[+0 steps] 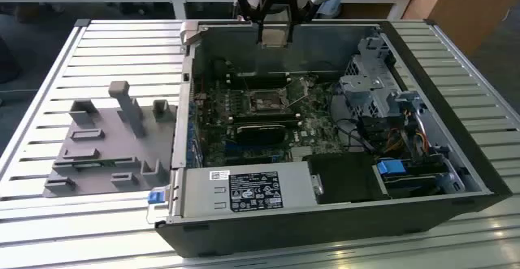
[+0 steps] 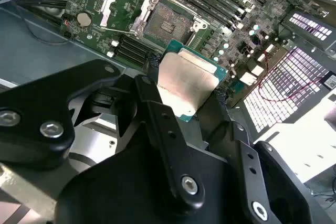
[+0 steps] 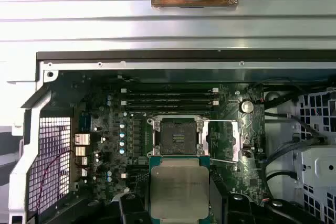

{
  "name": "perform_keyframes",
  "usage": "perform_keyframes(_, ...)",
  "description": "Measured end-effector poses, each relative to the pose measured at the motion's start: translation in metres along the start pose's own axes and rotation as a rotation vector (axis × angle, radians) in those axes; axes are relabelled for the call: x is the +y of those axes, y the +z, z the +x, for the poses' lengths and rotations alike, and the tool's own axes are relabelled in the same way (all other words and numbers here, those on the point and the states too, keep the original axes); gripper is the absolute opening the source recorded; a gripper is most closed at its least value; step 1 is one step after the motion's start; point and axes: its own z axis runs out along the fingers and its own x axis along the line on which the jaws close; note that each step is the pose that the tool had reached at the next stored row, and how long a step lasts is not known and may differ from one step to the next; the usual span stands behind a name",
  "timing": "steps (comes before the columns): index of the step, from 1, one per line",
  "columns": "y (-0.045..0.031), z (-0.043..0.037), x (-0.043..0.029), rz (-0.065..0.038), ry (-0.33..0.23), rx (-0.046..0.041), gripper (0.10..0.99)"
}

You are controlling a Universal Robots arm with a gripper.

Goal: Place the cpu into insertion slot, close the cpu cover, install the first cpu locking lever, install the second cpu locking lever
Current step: 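Place the cpu into insertion slot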

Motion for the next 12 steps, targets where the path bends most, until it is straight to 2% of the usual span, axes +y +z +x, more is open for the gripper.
perform_keyframes(12,0.0000,0.0000,0.0000,0.000,0.009,-0.0007,0.541)
